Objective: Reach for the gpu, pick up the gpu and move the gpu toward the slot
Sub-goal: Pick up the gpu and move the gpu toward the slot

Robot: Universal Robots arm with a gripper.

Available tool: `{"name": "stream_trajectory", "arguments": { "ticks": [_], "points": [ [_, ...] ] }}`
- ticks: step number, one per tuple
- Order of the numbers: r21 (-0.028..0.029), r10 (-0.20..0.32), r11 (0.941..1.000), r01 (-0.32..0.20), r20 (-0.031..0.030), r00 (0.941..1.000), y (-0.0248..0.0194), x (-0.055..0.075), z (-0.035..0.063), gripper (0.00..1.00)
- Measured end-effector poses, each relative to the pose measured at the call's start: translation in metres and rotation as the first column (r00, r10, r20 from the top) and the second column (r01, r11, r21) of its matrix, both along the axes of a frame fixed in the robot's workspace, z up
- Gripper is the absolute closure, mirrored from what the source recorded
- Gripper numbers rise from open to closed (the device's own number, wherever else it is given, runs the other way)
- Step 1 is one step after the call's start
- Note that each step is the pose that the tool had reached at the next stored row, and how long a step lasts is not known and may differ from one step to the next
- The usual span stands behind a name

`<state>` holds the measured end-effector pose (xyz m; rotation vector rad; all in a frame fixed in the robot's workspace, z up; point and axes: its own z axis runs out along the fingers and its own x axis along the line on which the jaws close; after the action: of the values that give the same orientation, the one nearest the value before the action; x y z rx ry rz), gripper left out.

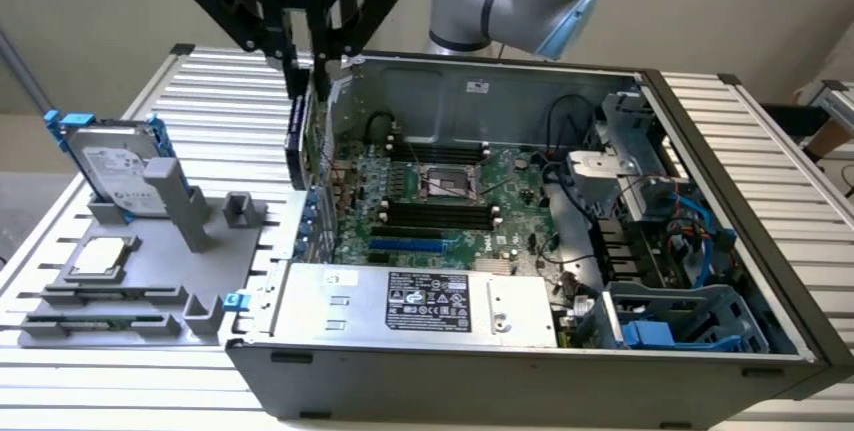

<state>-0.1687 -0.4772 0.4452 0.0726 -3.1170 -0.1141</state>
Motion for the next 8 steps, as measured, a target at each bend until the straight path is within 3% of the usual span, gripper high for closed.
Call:
{"name": "stream_trajectory", "arguments": {
  "ticks": [8],
  "points": [
    [0.0041, 0.0, 1.0, 0.0, 0.0, 1.0, 0.0001, 0.036, -0.0007, 0.73]
  ]
}}
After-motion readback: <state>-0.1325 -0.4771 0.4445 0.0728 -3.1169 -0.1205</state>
